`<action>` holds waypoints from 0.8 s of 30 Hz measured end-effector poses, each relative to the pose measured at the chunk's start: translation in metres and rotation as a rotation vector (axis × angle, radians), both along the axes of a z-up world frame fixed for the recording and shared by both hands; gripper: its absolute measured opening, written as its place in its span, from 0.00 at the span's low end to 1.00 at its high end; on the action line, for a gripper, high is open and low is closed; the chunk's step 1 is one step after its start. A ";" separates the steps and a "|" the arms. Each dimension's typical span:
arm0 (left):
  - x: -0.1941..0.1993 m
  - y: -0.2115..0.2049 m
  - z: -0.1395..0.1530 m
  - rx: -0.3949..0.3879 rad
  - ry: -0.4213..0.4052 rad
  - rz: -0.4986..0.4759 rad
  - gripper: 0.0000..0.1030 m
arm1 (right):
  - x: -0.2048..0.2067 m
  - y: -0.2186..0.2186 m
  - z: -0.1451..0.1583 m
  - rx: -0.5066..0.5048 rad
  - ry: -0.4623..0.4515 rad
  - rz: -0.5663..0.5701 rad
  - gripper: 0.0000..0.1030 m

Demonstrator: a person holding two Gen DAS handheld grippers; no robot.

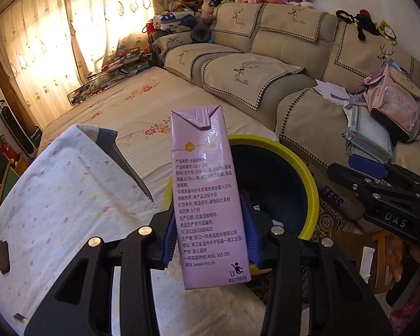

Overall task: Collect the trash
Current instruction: 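Carry the pink carton over the yellow bin and open the left tool, then reach the right tool to the brown square plastic container and grasp it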

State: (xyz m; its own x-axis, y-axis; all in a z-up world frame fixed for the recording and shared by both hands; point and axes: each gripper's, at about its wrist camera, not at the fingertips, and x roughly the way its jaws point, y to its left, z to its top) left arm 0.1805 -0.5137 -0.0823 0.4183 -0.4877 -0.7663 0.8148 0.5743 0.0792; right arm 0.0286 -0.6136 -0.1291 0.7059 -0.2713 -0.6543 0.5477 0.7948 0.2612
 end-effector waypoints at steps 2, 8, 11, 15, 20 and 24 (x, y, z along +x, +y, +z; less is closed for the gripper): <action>0.005 -0.013 -0.007 0.010 0.005 0.005 0.40 | -0.005 -0.004 -0.002 0.006 -0.002 -0.008 0.59; 0.017 -0.031 -0.024 0.027 0.011 0.042 0.50 | -0.009 -0.014 -0.003 0.020 -0.006 -0.022 0.61; 0.022 -0.022 -0.018 0.009 0.007 0.066 0.63 | -0.009 -0.013 -0.003 0.017 -0.005 -0.014 0.61; 0.025 0.014 0.000 -0.039 -0.003 0.107 0.68 | -0.004 -0.005 -0.002 0.014 -0.006 0.011 0.61; 0.017 0.082 0.032 -0.106 -0.061 0.193 0.76 | 0.013 0.023 0.003 -0.003 0.001 0.081 0.62; 0.004 0.150 0.054 -0.149 -0.123 0.282 0.81 | 0.029 0.053 0.009 -0.022 0.003 0.153 0.62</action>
